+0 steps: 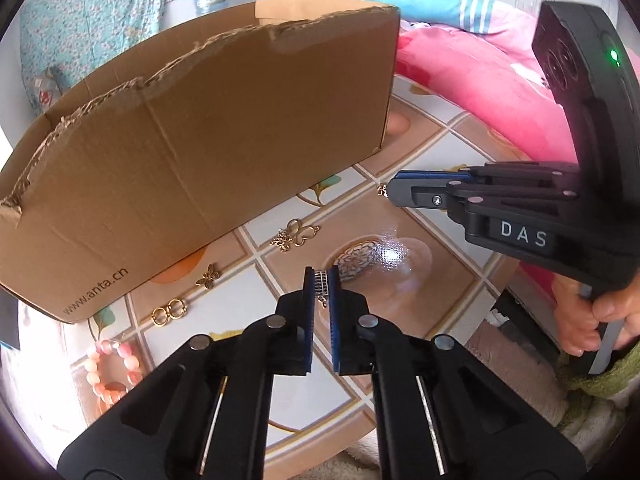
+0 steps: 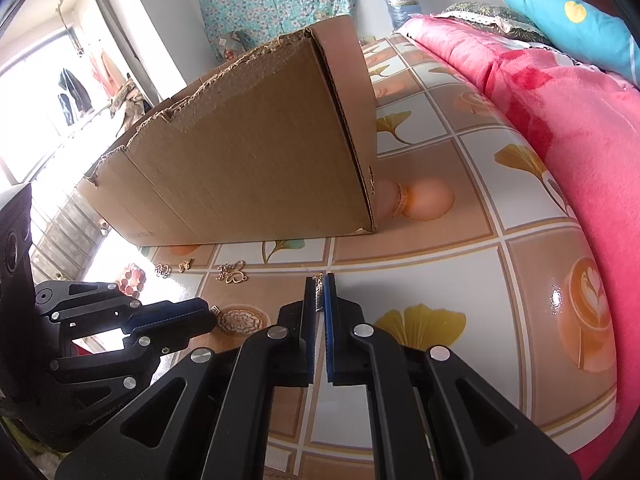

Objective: Organize jewelry
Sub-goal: 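Carry the held gold charm up and over the box with the left tool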

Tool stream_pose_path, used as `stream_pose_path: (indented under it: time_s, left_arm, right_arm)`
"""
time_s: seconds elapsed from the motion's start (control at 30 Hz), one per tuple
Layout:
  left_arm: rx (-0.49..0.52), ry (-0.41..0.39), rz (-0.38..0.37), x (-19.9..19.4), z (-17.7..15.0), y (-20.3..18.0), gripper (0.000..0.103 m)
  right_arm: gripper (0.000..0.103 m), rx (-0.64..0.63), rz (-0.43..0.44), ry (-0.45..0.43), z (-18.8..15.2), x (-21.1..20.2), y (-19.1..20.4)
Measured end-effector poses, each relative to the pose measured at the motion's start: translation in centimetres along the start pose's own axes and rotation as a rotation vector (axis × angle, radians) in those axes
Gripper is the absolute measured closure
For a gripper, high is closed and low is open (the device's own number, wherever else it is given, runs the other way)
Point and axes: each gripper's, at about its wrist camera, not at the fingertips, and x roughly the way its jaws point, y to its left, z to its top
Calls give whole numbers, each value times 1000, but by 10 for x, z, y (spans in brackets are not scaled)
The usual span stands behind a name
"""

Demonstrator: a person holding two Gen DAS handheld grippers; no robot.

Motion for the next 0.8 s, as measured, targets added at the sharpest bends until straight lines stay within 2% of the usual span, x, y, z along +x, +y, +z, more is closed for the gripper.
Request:
stream_pose_path:
  time_s: [0.2,0.4,0.57,0.8]
  left_arm:
    - [-27,-12,-14,0,-1,3,99]
    - [-75,-37,-66,-5,-3,14,99]
    - [-99,-82,-88,-16,-3,20,99]
    - [-135,-186,-133,-48,-1,29,99]
  right_arm:
    - [99,6,10,1,0,0,-1]
    - [99,7,14,0,0,1,-1]
    - [99,1,20,-10,1,-3,1]
    - [99,-47,16,-52,5,-21,15]
